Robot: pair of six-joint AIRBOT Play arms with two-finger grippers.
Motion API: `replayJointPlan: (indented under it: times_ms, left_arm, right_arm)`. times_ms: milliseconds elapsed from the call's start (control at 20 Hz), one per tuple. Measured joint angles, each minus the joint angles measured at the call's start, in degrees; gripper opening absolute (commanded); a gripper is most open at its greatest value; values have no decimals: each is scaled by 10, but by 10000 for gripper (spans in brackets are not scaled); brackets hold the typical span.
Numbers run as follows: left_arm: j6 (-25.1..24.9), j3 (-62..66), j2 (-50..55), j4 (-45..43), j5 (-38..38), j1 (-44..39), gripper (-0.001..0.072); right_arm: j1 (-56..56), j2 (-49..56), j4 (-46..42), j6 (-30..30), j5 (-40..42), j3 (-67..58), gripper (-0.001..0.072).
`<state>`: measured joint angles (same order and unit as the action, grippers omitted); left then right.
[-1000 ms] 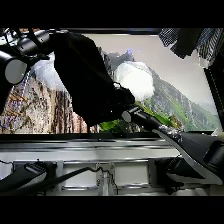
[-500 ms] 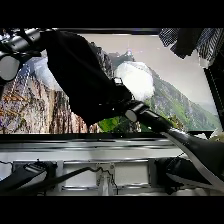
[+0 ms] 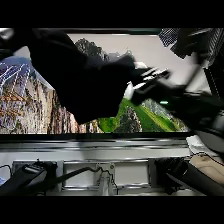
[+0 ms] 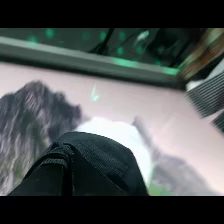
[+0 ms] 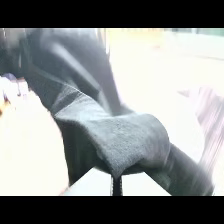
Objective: Fold the clothes and pants, and hang the long-sleeved shirts on hangers.
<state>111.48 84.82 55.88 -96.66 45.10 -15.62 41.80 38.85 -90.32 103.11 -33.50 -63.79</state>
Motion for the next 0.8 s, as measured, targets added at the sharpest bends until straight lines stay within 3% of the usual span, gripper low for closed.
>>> replayJointPlan:
  times_ms: [400, 600, 800]
  left_arm:
    - [0, 0, -180, 65, 0, -78, 18]
    - [0, 0, -148, 58, 2, -110, 19]
    - [3, 0, -35, 8, 52, -95, 19]
  right_arm:
    - [0, -71, -38, -107, -95, -199, 39]
    - [0, -25, -58, -133, -110, -237, 38]
    - [-12, 83, -85, -138, -125, -247, 38]
